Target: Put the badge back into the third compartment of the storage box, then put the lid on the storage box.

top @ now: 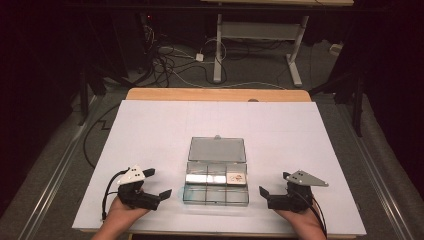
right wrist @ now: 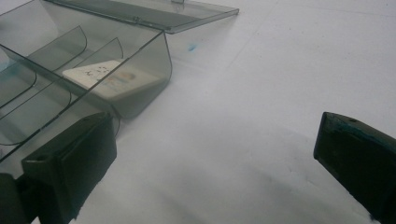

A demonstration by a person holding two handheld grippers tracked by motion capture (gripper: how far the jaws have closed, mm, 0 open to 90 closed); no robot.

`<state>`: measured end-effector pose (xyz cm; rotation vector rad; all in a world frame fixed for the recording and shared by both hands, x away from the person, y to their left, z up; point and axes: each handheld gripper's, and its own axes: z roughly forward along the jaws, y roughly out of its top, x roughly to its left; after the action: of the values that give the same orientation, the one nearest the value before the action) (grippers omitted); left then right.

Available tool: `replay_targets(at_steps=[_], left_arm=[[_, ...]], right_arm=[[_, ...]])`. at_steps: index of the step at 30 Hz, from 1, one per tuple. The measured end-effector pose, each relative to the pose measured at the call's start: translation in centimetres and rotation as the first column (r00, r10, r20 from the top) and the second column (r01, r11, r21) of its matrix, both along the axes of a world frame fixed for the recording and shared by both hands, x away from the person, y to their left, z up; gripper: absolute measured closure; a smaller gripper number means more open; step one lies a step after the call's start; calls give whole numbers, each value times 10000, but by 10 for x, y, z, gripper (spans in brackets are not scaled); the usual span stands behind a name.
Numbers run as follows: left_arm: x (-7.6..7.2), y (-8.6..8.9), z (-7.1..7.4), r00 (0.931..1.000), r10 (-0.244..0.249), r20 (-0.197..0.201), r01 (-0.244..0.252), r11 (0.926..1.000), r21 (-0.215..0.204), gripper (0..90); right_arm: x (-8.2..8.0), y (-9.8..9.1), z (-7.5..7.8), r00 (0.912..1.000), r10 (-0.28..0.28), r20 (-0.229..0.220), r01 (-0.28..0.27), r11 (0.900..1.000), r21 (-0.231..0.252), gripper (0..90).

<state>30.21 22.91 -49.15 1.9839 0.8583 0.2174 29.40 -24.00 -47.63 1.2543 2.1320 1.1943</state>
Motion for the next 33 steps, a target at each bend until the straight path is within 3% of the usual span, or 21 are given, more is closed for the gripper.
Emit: replay_targets(at_steps=[10,13,20,29,33], left_arm=[[13,-8,9,9992,118,-388,-125,9998,-168,0],[17,-15,16,9998,50,-189,-51,10000,-41,0],[39,-25,17,9993,22,-385,-30,9998,-199,0],[63,-32,24,9985,291,-461,-303,9992,-251,0],[72,-36,26,9983,394,-428,-415,9980,-478,0]], right_arm=[[1,4,4,9997,-79,251,83,9998,-168,1],[1,6,8,9991,-92,412,93,10000,-20,1],[10,9,9,9998,91,165,-92,9999,93,1],[23,16,23,9991,118,409,-128,9996,265,1],[33,22,28,9988,150,463,-157,9998,147,1]])
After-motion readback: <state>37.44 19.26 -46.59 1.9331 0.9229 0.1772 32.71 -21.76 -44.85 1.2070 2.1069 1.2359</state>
